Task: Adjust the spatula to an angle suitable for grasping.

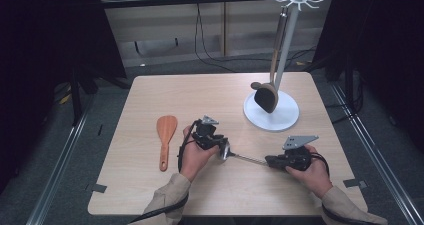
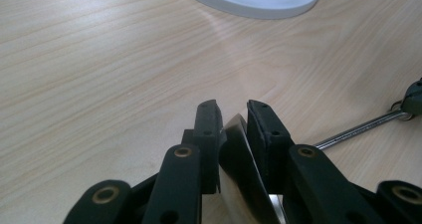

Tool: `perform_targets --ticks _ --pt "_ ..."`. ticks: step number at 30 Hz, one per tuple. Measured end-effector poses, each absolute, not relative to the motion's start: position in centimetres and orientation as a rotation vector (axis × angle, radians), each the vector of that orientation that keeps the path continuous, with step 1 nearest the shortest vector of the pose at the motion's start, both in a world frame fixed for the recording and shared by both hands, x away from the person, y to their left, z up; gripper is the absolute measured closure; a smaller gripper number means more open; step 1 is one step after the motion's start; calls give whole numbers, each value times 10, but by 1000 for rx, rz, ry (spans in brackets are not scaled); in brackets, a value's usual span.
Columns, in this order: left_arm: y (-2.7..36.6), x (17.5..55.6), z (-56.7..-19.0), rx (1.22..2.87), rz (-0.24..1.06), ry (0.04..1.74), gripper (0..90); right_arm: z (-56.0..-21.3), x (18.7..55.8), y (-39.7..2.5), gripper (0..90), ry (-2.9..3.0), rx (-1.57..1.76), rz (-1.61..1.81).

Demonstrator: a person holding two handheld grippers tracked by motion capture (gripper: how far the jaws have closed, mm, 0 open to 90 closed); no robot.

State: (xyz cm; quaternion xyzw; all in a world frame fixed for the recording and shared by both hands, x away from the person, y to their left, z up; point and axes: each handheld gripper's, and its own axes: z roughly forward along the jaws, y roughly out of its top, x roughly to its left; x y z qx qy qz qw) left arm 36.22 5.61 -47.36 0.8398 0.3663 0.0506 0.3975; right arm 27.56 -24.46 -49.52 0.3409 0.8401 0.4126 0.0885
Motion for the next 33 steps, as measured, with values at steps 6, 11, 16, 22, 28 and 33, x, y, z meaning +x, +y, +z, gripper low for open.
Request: perform_targets --ticks 6,11,16,22,28,33 --pt "66 358 -472 2125 122 981 762 -496 280 -241 900 2502 1006 1215" --pt "80 354 -471 2130 125 1018 770 -497 285 -238 900 2516 1014 1205" --pt "92 349 -469 2137 139 1052 777 -490 294 -225 900 2521 960 1261" --pt "105 345 -468 2103 181 1192 783 -484 297 -204 900 2548 874 1313" --pt "113 346 -467 2097 203 1240 783 -481 298 -208 900 2520 891 1338" --pt "114 346 -466 2098 227 1187 778 -480 298 -217 900 2494 935 1352"
